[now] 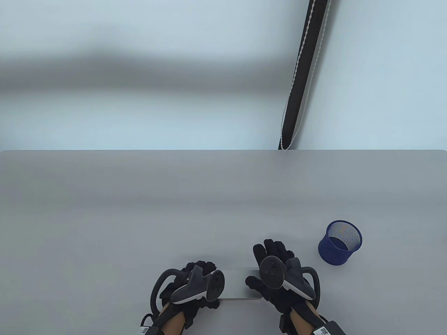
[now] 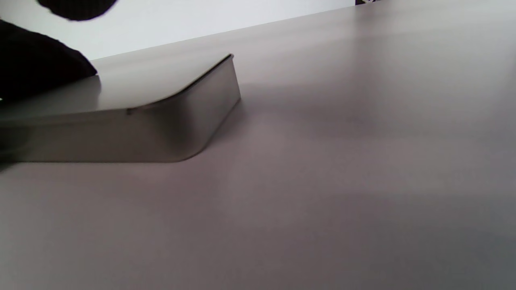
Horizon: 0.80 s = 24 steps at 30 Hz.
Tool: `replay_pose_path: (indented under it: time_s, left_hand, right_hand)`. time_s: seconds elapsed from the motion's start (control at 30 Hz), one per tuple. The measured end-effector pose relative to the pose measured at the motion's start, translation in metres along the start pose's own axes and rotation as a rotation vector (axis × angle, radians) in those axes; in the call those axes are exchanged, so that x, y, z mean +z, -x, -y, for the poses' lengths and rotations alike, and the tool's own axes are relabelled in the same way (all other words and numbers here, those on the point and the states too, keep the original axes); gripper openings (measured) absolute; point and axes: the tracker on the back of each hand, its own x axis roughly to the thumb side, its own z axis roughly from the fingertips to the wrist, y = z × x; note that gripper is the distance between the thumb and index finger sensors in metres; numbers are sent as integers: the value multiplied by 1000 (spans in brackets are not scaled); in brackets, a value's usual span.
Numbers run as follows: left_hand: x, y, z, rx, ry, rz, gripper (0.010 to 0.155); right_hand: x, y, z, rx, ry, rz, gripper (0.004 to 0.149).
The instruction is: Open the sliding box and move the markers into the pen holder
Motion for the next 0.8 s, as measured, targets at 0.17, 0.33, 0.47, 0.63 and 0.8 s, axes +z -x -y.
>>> replay_pose_path:
  time_s: [0.17,0.33,0.47,0.63,0.8]
  left_hand:
    - [1,0,0,1,-12,0,79]
    - [2,-1,0,-10,-16,-2,80]
    - [2,-1,0,-8,-12,-1,80]
    - [2,-1,0,-22,-5,1,80]
    - [3,-1,-2,-64,-6,6,80]
  right_hand:
    - [-4,-7,-12,-14,-114,77,95]
    - [-8,-15,-27,24,-199,100,85]
    - [-9,-17,-33,83,-147,87,70]
    - [-10,-18,-33,116,-116,84,68]
    - [-10,-18,-33,114,-138,87,68]
